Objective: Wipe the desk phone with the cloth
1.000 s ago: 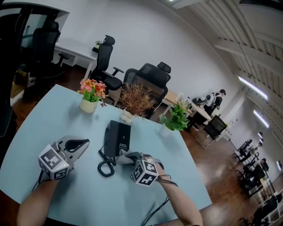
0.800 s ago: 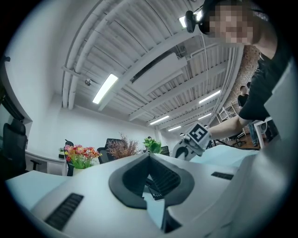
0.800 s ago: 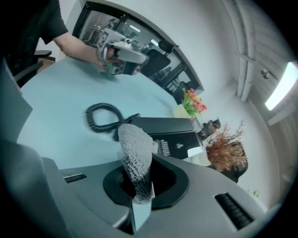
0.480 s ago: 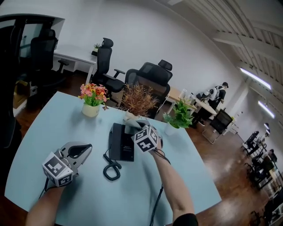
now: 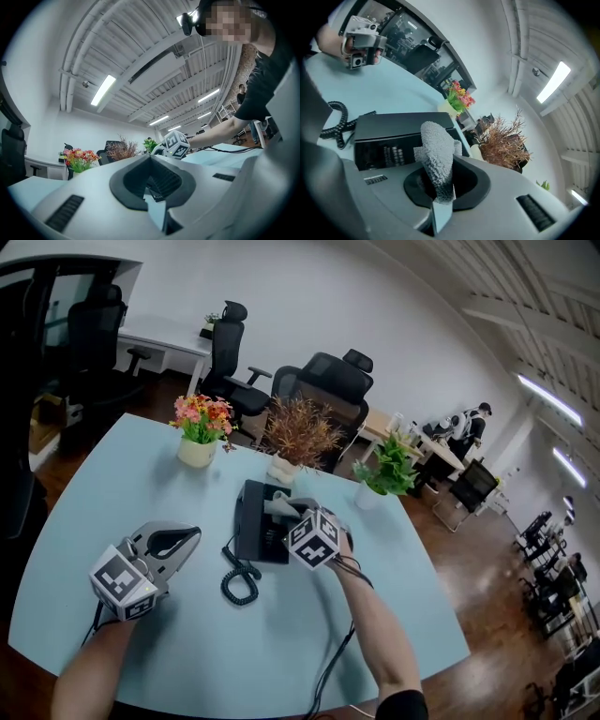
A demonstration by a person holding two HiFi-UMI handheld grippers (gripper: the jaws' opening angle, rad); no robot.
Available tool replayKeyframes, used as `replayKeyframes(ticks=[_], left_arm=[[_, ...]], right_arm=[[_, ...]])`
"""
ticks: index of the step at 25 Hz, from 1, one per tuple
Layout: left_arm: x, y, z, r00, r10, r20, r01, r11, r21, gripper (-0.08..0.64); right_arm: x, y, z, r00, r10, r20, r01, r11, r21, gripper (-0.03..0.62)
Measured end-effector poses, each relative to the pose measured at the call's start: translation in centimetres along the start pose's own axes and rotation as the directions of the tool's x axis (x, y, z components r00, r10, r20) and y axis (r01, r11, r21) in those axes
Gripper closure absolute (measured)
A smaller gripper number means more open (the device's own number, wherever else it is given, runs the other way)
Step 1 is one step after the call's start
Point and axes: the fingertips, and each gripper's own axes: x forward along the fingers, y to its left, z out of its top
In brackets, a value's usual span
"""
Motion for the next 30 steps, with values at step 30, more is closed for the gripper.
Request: replayKeyframes(ticks=[30], left_arm=[[-1.6, -20.4, 12.8, 0.897, -0.402, 0.183, 0.423, 0.901, -0.097, 0.551]], right_arm=[[-41.6, 7.4, 1.2, 0.699, -0.306, 0.646, -0.261, 0.732, 0.630, 0.592]])
